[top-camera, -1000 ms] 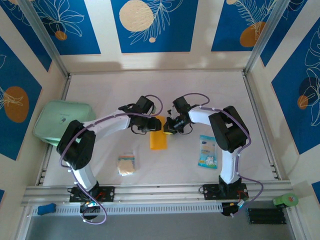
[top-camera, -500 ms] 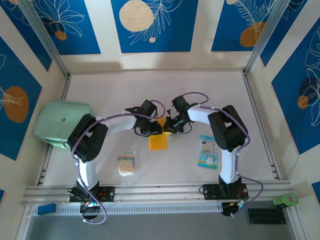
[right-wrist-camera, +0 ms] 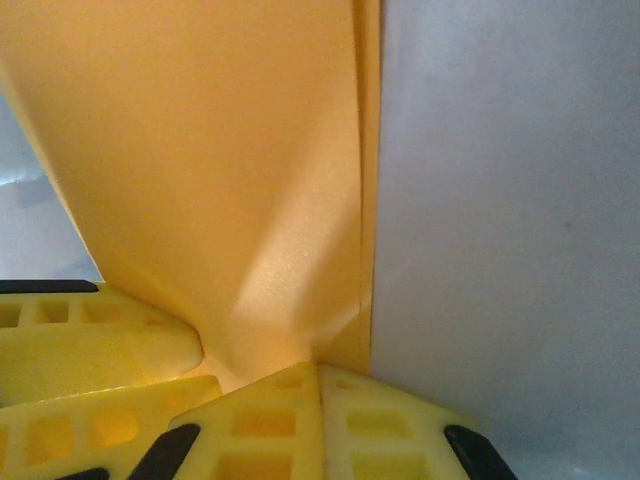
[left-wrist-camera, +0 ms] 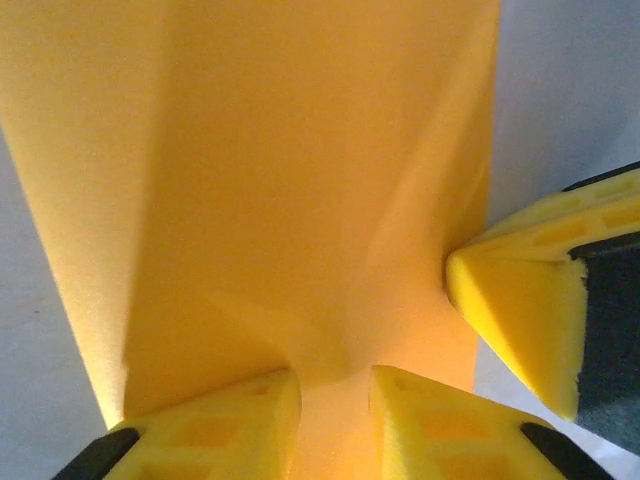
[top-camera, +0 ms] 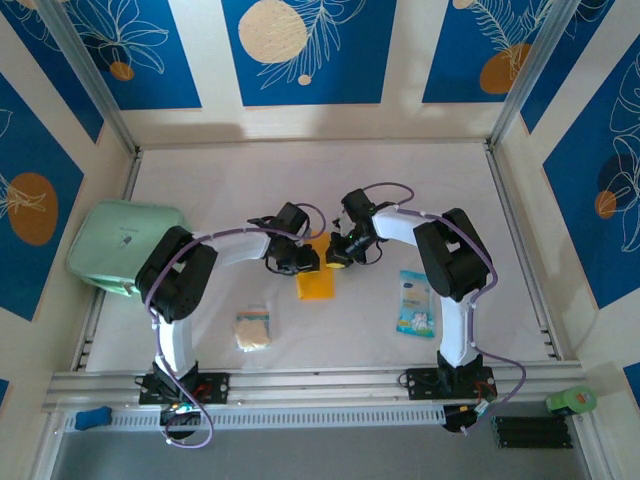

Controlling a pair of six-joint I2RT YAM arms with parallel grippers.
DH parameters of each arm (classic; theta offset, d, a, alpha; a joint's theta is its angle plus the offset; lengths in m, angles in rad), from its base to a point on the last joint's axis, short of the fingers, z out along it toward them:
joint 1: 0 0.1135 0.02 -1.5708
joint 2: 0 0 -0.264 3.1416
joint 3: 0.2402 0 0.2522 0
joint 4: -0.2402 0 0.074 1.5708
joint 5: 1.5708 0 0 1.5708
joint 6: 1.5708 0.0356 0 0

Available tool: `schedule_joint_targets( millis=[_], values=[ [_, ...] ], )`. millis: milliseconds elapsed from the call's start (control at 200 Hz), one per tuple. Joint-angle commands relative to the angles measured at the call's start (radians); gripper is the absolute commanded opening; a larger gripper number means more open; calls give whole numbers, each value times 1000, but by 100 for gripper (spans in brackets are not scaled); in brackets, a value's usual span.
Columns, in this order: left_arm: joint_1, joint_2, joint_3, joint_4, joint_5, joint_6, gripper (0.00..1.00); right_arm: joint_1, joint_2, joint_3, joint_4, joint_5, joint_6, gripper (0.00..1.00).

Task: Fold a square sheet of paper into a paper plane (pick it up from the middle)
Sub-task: First fold in half a square sheet of paper at the center of the table.

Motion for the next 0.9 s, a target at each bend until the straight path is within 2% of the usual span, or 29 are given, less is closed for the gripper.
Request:
schedule_joint_targets(
  millis=[0,375,685,895],
  values=[
    [25,5,-41,-19,-19,21,28,9,127,-56,-104,259,-7,5],
    [56,-50,-105,-18,-12,48,28,14,158,-35,-138,295,0,5],
    [123,-120,-195,-16,-4,87,27,16,177,-15,-172,331,-3,5],
    [112,-236,-202,92,98,31,27,19,177,0,-180,326,-11,5]
  ],
)
